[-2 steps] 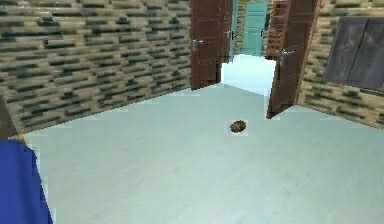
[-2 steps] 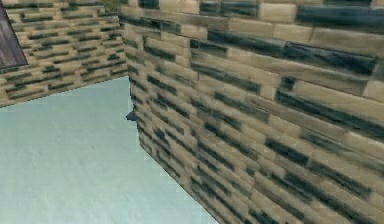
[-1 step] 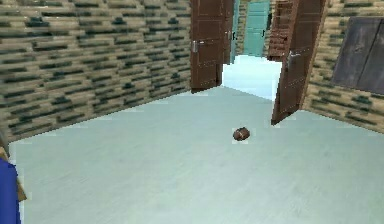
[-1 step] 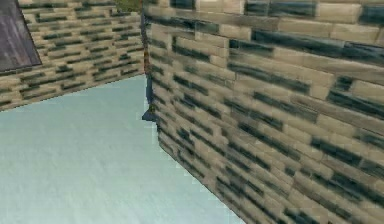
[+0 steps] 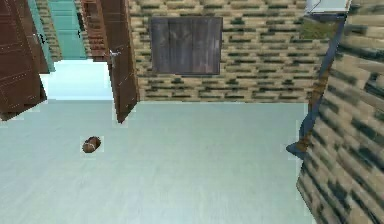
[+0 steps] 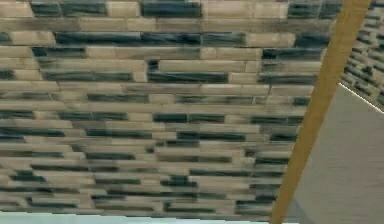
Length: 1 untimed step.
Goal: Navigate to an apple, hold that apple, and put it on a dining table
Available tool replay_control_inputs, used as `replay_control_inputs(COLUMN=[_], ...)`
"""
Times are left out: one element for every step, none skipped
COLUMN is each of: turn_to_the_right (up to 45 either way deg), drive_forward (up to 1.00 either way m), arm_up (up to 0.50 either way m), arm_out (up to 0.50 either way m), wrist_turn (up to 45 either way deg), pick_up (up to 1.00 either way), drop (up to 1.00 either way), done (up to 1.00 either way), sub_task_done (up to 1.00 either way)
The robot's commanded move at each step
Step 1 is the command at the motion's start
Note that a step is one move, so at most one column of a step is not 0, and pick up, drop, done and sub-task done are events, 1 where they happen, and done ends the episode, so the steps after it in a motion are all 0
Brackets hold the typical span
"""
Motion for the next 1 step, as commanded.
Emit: replay_control_inputs(turn_to_the_right=[33.0], drive_forward=[0.0], arm_up=[0.0], arm_out=[0.0], wrist_turn=[0.0], pick_up=[0.0], drop=[0.0], done=[0.0], sub_task_done=[0.0])
